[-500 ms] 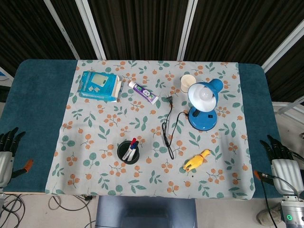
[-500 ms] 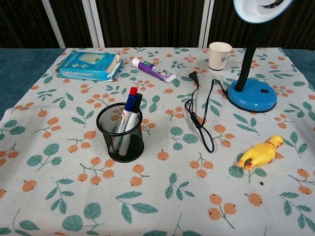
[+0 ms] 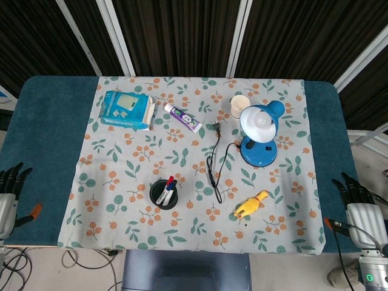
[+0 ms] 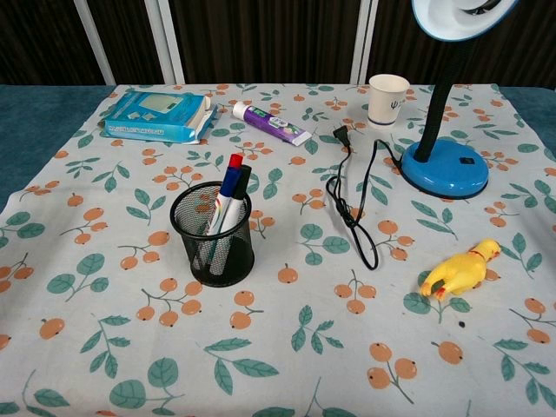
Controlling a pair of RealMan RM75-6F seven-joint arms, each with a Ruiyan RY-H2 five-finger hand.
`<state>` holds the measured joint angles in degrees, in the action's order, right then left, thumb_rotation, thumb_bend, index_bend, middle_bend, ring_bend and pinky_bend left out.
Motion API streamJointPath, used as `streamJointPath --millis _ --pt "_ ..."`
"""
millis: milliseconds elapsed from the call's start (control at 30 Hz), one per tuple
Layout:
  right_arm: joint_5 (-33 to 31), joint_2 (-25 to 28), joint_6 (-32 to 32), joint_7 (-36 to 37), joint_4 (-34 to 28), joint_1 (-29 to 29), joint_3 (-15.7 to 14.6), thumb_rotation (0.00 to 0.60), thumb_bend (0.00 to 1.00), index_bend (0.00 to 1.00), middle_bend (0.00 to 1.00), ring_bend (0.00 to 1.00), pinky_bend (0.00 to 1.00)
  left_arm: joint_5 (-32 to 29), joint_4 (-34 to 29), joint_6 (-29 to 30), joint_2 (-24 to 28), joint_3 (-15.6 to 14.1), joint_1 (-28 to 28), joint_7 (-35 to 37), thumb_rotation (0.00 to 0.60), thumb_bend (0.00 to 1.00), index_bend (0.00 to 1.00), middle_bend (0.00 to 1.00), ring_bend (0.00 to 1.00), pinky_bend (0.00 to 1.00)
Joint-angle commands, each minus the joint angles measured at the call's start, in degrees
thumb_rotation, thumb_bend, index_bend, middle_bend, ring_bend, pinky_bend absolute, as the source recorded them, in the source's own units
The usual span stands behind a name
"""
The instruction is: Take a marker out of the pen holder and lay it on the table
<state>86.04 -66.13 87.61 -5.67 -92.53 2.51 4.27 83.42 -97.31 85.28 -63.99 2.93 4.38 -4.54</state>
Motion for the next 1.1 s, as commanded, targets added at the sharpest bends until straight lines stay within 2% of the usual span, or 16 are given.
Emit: streamJointPath --millis 33,367,667,900,1000,1100 --pt "0.02 0.0 0.01 -0.05 -0.02 0.0 -0.01 0.6 0.16 0.15 0.05 0.1 0.18 0.05 0.03 0.03 0.06 0.02 -0.01 0.33 0.6 0.25 0.11 0.0 0.0 0.0" --pt "-0.08 -0.01 -0.11 -0.21 -0.03 0.03 -0.01 0.6 0.16 0.15 0.05 0.1 0.18 -0.08 0.54 -0.66 0.13 0.26 0.46 1.02 0.6 0.25 0.12 0.0 0.0 0.0" --pt "-0.1 0.06 -0.1 -0.27 -0.02 0.0 -0.05 0.6 0.16 0.15 0.05 0.1 0.18 4.25 2.81 -0.19 0.33 -0.12 1.55 5.38 0.6 0.25 0.17 0.0 0.0 0.0" --pt "-0.24 0.02 -0.06 -0.31 -0.12 -0.09 -0.05 0.6 0.16 0.15 0.05 0.1 0.18 7.02 -1.38 -6.83 5.44 2.2 8.34 10.03 0.6 0.25 0.22 0.0 0.0 0.0" --pt "-0.38 -0.02 -0.12 -0.47 -0.17 -0.07 0.0 0.6 0.16 0.15 0.05 0.1 0.18 6.14 -2.89 -12.16 6.78 4.01 12.72 12.89 0.6 0.25 0.24 0.0 0.0 0.0" --pt "-0.63 -0.11 -0.17 -0.63 -0.18 -0.07 0.09 0.6 0.16 0.15 0.05 0.1 0.18 5.6 -4.71 -20.67 8.08 5.54 18.92 18.61 0.6 0.25 0.24 0.0 0.0 0.0"
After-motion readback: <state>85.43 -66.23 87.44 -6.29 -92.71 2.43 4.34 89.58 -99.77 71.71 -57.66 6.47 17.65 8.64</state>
